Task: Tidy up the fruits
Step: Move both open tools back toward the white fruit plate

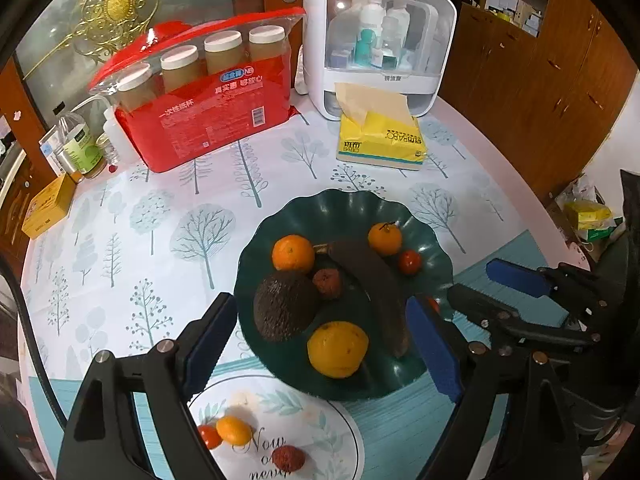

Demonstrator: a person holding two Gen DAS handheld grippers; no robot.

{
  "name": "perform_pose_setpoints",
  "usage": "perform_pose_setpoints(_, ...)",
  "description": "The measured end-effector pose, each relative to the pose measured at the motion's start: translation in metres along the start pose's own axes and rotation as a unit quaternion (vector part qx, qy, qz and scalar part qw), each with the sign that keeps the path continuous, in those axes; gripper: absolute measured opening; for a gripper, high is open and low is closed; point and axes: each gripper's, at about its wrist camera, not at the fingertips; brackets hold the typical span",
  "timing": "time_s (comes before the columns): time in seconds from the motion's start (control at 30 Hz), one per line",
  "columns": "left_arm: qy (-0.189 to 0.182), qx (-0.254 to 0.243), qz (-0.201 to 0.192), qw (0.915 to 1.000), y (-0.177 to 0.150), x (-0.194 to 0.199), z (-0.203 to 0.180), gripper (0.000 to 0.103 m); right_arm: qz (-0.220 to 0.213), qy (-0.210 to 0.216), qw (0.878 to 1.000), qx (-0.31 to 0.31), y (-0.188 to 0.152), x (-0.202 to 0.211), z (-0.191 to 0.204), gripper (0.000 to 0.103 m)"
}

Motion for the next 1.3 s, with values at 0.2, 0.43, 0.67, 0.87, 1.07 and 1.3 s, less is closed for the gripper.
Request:
perform_pose_setpoints(0.2, 0.0, 0.007, -0.007, 0.9999, 0.004, 0.031, 0.01, 0.085, -0.022, -0.001, 1.0, -0.001, 0.004, 0.031, 0.007, 0.048)
perform_pose_setpoints(0.43, 0.011, 0.013, -0.039, 0.9991, 0.009, 0.079, 0.038, 0.086, -0.052, 0.006, 0.999, 0.002, 0.009, 0.067, 0.029, 0.048)
perform_pose_setpoints(0.67, 0.025, 0.024, -0.052, 0.9981, -0.004, 0.106, 0.073, 0.09, -0.064, 0.023, 0.998, 0.018, 0.005, 0.082, 0.071, 0.048)
perform_pose_setpoints(0.87, 0.033, 0.025, -0.035, 0.9985, -0.033, 0.103, 0.102, 0.09, -0.047, 0.031, 0.997, 0.043, -0.013, 0.07, 0.109, 0.048)
perform_pose_setpoints(1.07, 0.026, 0.022, -0.011, 0.9993, -0.072, 0.081, 0.125, 0.09, -0.02, 0.036, 0.997, 0.06, -0.045, 0.047, 0.139, 0.048)
perform_pose_setpoints(1.3, 0.01, 0.0, 0.021, 0.9997, -0.124, 0.045, 0.137, 0.09, 0.02, 0.036, 0.998, 0.049, -0.087, 0.012, 0.154, 0.048)
Point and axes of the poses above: each gripper's, at about its wrist camera, not at the fingertips, and x roughly against the way its jaws point, z to its left, y to its top, and after that the axes turned 15 degrees about -z, right-handed
